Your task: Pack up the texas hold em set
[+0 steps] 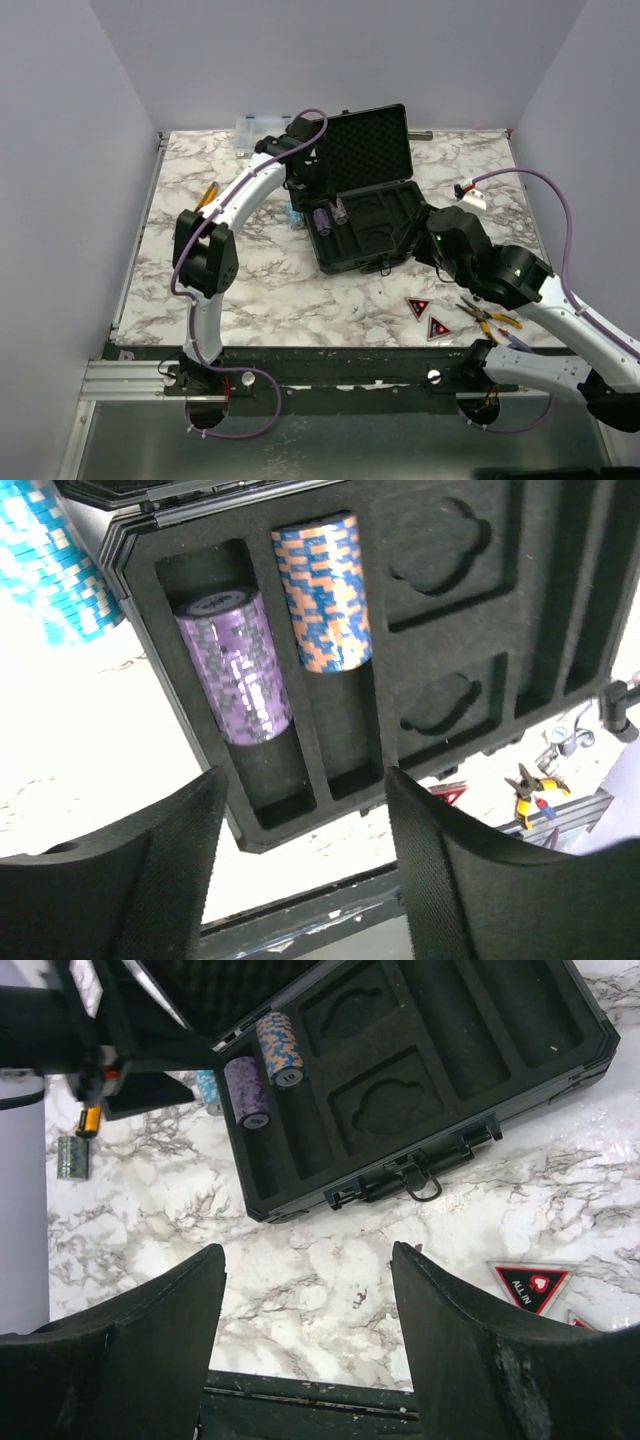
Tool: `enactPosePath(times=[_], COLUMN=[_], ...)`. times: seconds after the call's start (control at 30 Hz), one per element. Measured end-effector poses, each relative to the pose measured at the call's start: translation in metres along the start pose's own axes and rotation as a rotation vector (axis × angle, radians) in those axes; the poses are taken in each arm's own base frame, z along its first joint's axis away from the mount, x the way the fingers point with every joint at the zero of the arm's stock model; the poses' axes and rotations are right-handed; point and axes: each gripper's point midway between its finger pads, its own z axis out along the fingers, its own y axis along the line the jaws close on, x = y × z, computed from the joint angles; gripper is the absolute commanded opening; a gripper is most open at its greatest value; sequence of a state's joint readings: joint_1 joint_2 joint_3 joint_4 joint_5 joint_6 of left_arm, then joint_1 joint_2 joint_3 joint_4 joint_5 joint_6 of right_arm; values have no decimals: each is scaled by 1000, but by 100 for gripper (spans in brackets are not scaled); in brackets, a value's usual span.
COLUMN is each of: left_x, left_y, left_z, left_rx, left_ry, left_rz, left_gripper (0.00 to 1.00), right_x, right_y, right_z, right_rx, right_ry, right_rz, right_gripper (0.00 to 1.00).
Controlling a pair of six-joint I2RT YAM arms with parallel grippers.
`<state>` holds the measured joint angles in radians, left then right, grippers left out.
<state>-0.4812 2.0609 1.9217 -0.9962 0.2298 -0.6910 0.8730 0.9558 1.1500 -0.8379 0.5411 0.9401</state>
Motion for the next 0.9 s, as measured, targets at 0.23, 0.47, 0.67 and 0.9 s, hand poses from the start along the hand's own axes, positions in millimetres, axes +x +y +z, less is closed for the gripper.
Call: enactPosePath(times=[0.23,0.47,0.67,0.9], left_x=[16,59,69,52], left_y=[-14,-6,7,4], left_z=[-48,-17,19,37], left_rx=[77,83,48,32], left_ry=[-93,-20,42,24], left_rz=[142,276,321,362], left_gripper=[35,25,25,25], right_x=[5,12,11,12], right_y=[1,2,2,0], right_z=[8,17,16,15], right_rx=[5,21,17,24], right_ry=[5,22,20,25], right_rz=[-18,-43,-39,-36], right_gripper=[69,68,67,67])
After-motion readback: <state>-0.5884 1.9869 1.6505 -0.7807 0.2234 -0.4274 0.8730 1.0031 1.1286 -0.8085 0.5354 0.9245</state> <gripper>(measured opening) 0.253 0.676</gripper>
